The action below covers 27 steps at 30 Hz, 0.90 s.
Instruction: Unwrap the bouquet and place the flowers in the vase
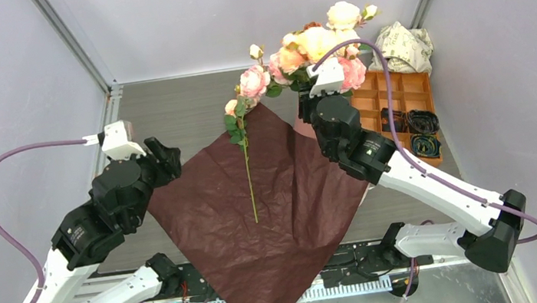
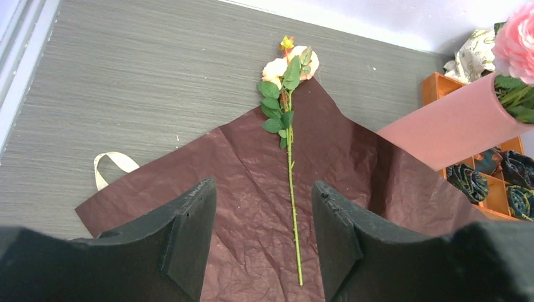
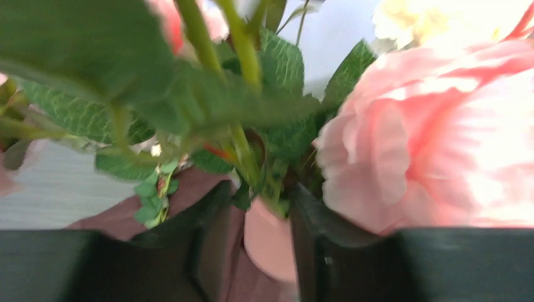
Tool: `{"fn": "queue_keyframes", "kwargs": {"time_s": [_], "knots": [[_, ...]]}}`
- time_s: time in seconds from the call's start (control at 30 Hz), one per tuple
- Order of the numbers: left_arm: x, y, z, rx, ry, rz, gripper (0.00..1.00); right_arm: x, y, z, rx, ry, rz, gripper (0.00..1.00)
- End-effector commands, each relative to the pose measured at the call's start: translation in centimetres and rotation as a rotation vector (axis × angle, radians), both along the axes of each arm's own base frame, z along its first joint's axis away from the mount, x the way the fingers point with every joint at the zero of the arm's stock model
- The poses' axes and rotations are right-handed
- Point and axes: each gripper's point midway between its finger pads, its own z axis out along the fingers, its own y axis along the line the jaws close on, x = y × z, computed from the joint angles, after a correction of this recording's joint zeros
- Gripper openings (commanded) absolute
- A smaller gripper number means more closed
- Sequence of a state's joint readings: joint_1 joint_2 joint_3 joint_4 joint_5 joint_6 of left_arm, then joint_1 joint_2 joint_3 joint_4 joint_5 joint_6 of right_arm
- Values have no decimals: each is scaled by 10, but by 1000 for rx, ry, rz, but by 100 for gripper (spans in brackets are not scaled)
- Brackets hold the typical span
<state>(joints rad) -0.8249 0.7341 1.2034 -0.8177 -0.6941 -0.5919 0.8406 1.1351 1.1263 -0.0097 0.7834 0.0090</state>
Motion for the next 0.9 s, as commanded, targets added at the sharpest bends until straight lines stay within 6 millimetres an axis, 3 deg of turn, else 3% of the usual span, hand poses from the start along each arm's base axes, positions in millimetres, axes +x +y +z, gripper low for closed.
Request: {"fn": "queue_keyframes", "kwargs": {"time_s": [0.0, 0.13, 0.4, 0.57, 0.7, 0.87], "knots": [[6, -8, 9, -41, -35, -2, 58, -13, 3, 4, 55, 79, 48, 51], [10, -13, 4, -33, -24, -10, 58, -19, 2, -1, 39, 136, 59, 64], [15, -26, -1, -33, -9, -36, 58, -34, -14, -8, 57, 180, 38, 67], [20, -33, -9, -23, 5, -43, 59, -57, -12, -7, 130, 191, 153, 70], [27, -46, -19, -7, 32, -63, 62, -84, -15, 9, 217, 175, 260, 78], [44, -72, -43, 33, 91, -92, 66, -130, -30, 47, 355, 104, 414, 82]]}}
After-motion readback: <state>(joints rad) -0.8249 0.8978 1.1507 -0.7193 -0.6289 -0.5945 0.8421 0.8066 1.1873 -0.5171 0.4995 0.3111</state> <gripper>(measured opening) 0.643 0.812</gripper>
